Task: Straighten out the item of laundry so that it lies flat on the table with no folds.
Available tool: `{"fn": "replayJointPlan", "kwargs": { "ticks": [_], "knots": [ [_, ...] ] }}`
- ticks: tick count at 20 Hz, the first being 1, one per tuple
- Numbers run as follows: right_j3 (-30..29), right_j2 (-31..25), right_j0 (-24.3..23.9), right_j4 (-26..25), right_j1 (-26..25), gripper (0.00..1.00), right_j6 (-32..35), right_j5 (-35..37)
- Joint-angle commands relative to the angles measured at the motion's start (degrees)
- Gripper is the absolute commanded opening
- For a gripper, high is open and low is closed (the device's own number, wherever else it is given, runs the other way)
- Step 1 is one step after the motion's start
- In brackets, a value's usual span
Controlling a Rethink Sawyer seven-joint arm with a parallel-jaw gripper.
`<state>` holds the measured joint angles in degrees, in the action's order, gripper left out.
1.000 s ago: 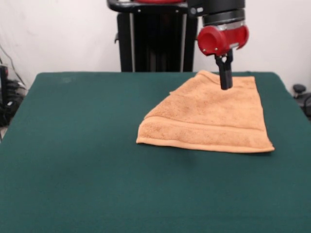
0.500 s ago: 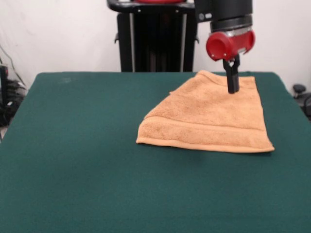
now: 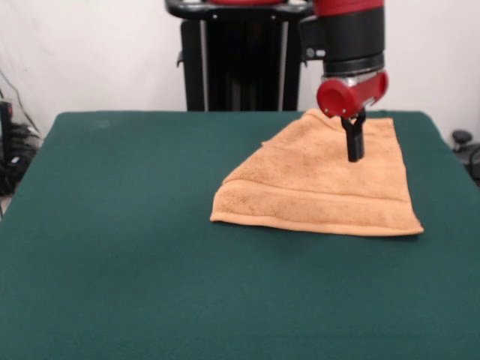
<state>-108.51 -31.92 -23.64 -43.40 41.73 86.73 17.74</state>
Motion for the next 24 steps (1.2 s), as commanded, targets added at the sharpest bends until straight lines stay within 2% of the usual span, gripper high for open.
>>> {"fn": "replayJointPlan", "kwargs": {
  "ticks": [1, 7, 16, 24],
  "knots": [
    [3.0, 1.3, 1.1, -4.9, -1.9, 0.00, -2.6, 3.3],
    [4.0, 1.8, 0.5, -6.9, -3.6, 0.00, -2.4, 3.9],
    [3.5, -1.5, -3.7, -7.8, -7.7, 0.00, -4.2, 1.2],
    [6.8, -0.7, -3.5, -9.0, -13.0, 0.00, -6.7, 5.7]
  ]
}}
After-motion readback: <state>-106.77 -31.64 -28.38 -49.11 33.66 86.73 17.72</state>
